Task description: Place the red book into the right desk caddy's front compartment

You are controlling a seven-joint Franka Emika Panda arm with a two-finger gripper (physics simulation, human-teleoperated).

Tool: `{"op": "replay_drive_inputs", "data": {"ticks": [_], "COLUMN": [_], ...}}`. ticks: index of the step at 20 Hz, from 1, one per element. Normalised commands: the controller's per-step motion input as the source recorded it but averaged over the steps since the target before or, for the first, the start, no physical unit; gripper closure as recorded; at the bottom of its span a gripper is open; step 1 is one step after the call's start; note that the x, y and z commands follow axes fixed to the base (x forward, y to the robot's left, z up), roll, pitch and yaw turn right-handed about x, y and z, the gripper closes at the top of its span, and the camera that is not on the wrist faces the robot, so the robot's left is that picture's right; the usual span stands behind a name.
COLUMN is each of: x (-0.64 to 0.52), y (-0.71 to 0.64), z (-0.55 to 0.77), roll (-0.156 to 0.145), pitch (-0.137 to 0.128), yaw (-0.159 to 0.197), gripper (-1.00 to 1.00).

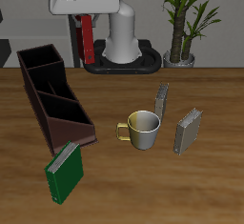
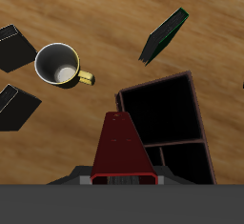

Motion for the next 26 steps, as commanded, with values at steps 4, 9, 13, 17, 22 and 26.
{"op": "replay_drive_inputs", "data": {"ticks": [4, 9, 13, 17, 22, 26], "x": [-0.16, -0.20, -0.15, 0.00, -0.13, -0.18], "y": [-0.08, -0.17, -0.19, -0.28, -0.20, -0.17], "z": [-0.02, -0.07, -0.08, -0.09, -0.05, -0.10], "roll": [-0.003, -0.022, -0.027, -0.048, -0.021, 0.001], "pitch": [-0.007, 0.001, -0.031, 0.032, -0.001, 0.014], "yaw": [0.076, 0.046, 0.040, -0.005, 0.010, 0.008], "gripper": [1.00, 1.00, 1.00, 1.00, 1.00, 1.00]}}
